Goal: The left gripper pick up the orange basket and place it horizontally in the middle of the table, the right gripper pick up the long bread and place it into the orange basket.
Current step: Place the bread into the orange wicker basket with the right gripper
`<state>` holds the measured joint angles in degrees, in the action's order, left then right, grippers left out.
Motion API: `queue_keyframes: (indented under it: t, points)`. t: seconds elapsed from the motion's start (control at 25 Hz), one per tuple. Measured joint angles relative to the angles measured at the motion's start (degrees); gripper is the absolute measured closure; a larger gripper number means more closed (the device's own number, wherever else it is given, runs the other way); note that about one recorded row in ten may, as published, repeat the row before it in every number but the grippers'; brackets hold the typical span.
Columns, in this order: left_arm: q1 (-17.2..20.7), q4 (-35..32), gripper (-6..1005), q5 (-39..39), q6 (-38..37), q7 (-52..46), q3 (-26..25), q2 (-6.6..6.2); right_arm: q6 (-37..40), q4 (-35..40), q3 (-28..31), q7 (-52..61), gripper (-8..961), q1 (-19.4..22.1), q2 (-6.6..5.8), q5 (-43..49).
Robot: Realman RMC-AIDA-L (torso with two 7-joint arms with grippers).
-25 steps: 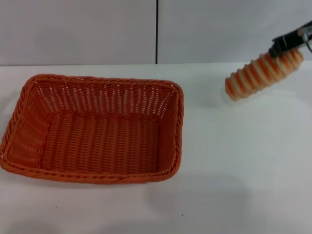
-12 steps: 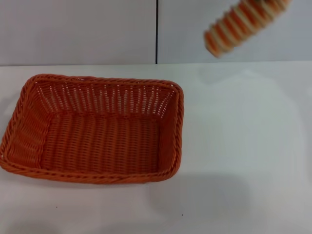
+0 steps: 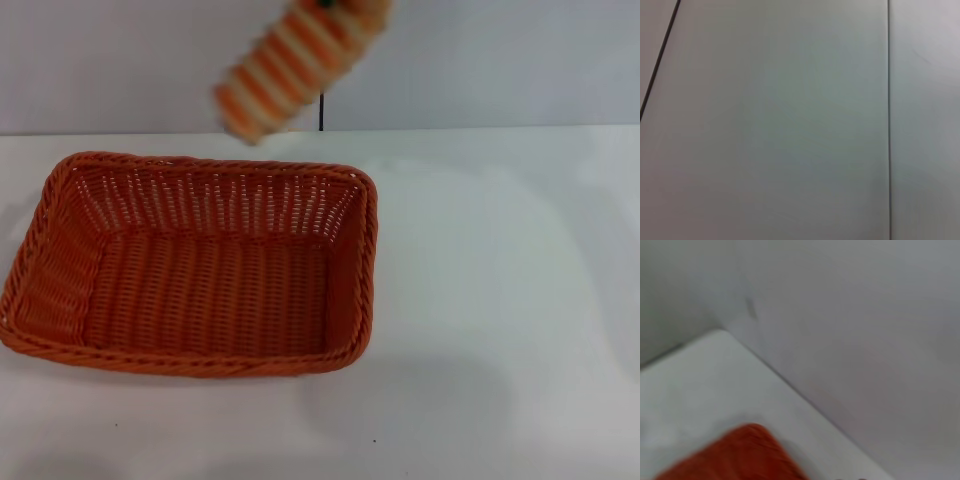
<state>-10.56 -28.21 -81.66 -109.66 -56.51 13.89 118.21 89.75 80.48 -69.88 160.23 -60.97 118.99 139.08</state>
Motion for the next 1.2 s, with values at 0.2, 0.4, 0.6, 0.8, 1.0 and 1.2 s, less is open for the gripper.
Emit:
queue_keyframes:
  t: [0.2, 0.4, 0.6, 0.8, 1.0, 1.2]
  points:
    - [0.8, -0.2, 188, 0.0, -0.7, 0.0, 0.0, -0.16, -2.9, -6.2, -1.3, -3.2, 940, 0.3, 0.00, -8.6]
    - [1.1, -0.1, 188, 0.0, -1.0, 0.0, 0.0, -0.17, -4.3, -14.5, -2.3, -10.6, 938, 0.6, 0.02, -19.6]
    - [1.2, 0.0, 188, 0.0, -1.2, 0.0, 0.0, -0.06, -4.6, -19.3, -2.0, -13.2, 937, 0.8, -0.05, -23.9]
    - [1.9, 0.0, 188, 0.1, -1.8, 0.0, 0.2, 0.00, -5.0, -20.4, -1.1, -14.3, 936, 2.6, -0.07, -24.3]
    - [2.2, 0.0, 188, 0.1, -2.0, -0.1, 0.3, 0.08, -3.5, -23.7, -0.3, -23.5, 934, 3.6, -0.10, -28.2]
    - [2.4, 0.6, 188, 0.0, -2.0, -0.1, 0.4, 0.08, -3.3, -25.3, 2.3, -30.9, 933, 7.9, -0.17, -34.0]
